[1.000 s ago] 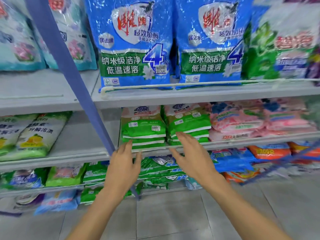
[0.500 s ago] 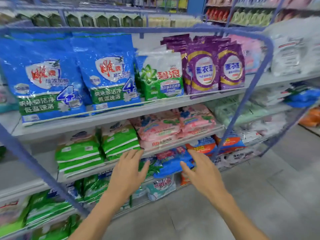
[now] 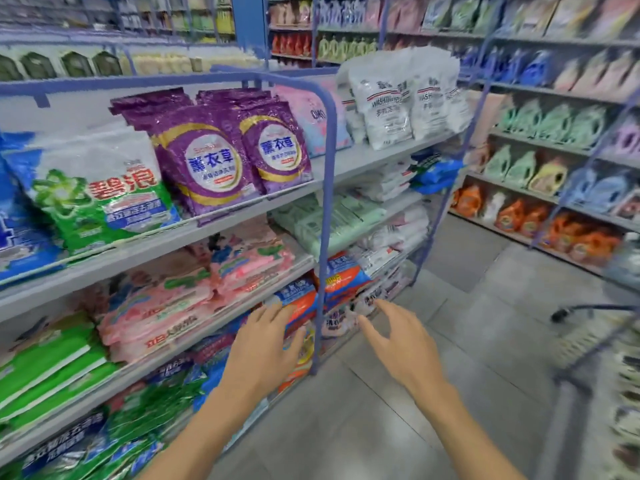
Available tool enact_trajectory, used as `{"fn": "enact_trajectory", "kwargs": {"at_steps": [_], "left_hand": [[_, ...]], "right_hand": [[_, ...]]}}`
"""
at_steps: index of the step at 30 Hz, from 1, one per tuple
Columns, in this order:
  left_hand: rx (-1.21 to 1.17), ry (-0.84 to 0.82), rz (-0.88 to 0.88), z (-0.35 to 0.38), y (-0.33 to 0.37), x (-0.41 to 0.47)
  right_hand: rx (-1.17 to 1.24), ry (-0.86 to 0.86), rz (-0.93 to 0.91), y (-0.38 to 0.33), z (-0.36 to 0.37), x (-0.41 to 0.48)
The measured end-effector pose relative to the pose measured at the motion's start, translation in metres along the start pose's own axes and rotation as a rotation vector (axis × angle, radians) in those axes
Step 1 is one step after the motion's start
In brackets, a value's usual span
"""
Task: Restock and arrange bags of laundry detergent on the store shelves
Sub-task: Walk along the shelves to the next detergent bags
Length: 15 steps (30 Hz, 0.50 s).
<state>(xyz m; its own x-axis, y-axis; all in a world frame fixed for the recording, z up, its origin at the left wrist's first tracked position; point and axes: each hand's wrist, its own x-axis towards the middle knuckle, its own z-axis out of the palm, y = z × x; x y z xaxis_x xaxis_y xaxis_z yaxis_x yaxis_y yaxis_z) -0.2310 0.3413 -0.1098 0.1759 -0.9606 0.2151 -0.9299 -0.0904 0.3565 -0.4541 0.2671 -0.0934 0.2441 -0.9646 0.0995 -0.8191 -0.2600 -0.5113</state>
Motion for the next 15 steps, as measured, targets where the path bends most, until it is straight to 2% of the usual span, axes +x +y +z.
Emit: {"fn": "enact_trajectory", "kwargs": {"at_steps": [6,15], "left_hand": [[0.040,-0.032,0.090,0.044,0.040,0.093],[-0.023,-0.082,0.067,0.108,0.090,0.242]], "right_hand": [[-0.010,0.039,0.049,0.059,-0.018,0.071],[-0.041,0.031,0.114,0.134,-0.050,0.199]]}}
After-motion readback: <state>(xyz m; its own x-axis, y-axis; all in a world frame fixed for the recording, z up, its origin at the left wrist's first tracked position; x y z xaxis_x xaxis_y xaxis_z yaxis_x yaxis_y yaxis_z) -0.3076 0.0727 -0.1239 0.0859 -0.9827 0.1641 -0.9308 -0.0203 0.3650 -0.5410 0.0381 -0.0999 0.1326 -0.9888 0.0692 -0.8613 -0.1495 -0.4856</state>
